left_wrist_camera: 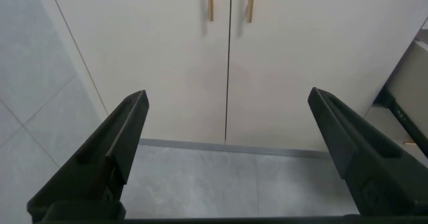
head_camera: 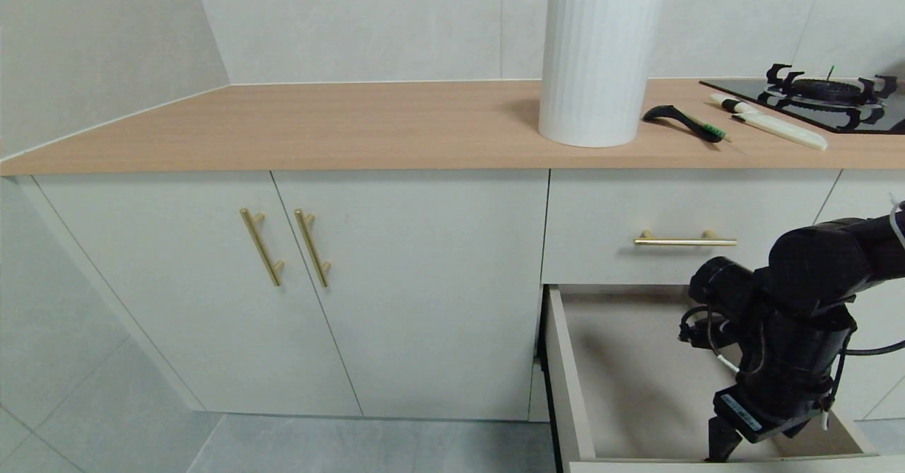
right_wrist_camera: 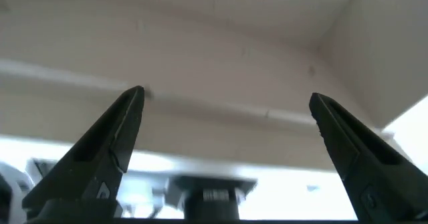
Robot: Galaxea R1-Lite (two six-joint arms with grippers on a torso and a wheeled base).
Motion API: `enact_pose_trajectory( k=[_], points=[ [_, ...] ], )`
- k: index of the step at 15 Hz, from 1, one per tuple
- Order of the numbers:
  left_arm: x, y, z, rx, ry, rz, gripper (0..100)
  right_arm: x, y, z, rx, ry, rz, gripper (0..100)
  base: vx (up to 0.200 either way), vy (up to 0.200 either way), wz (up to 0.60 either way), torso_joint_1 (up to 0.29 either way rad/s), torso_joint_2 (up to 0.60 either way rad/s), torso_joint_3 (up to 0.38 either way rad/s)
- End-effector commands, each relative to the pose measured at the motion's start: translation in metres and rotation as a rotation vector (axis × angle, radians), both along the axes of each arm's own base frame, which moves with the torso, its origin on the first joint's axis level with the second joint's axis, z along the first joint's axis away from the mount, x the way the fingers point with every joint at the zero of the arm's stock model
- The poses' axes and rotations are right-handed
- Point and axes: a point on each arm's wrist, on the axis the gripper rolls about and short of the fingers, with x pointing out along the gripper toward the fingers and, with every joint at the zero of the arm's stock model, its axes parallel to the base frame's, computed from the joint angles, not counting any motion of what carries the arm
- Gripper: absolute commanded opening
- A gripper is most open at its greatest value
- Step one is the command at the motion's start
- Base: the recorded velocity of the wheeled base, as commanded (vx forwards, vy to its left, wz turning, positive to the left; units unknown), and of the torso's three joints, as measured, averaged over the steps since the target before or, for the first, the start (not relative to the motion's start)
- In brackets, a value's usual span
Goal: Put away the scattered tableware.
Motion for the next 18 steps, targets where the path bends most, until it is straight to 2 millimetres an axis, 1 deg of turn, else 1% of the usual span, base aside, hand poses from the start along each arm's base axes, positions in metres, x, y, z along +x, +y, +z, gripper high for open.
enact_pose_trajectory(
  k=[1,5,8,12,13,15,16,17,18],
  points=[
    [0.000,0.000,0.000,0.000,0.000,0.001,100,-0.007,0.004,-0.005,-0.010,0.029,0.021,100,0.000,0.000,0.00,0.000,0.00,0.000],
    [0.000,0.000,0.000,0.000,0.000,0.001,100,-0.015,0.007,-0.010,-0.021,0.062,0.045,100,0.000,0.000,0.00,0.000,0.00,0.000],
    [0.000,0.000,0.000,0.000,-0.001,0.001,100,-0.022,0.005,-0.015,-0.038,0.097,0.049,100,0.000,0.000,0.00,0.000,0.00,0.000],
    [0.000,0.000,0.000,0.000,0.000,0.001,100,-0.025,0.004,-0.012,-0.039,0.101,0.067,100,0.000,0.000,0.00,0.000,0.00,0.000],
    [0.000,0.000,0.000,0.000,0.000,0.001,100,-0.027,0.004,-0.008,-0.036,0.094,0.067,100,0.000,0.000,0.00,0.000,0.00,0.000],
    [0.000,0.000,0.000,0.000,0.000,0.001,100,-0.032,0.002,0.008,-0.009,0.030,0.067,100,0.000,0.000,0.00,0.000,0.00,0.000],
    [0.000,0.000,0.000,0.000,0.000,0.001,100,-0.042,-0.002,0.029,0.023,-0.053,0.067,100,0.000,0.000,0.00,0.000,0.00,0.000],
    [0.000,0.000,0.000,0.000,0.000,0.001,100,-0.046,-0.003,0.037,0.038,-0.091,0.065,100,0.000,0.000,0.00,0.000,0.00,0.000],
    [0.000,0.000,0.000,0.000,0.000,0.001,100,-0.062,-0.009,0.065,0.077,-0.212,0.064,100,0.000,0.000,0.00,0.000,0.00,0.000]
  ],
)
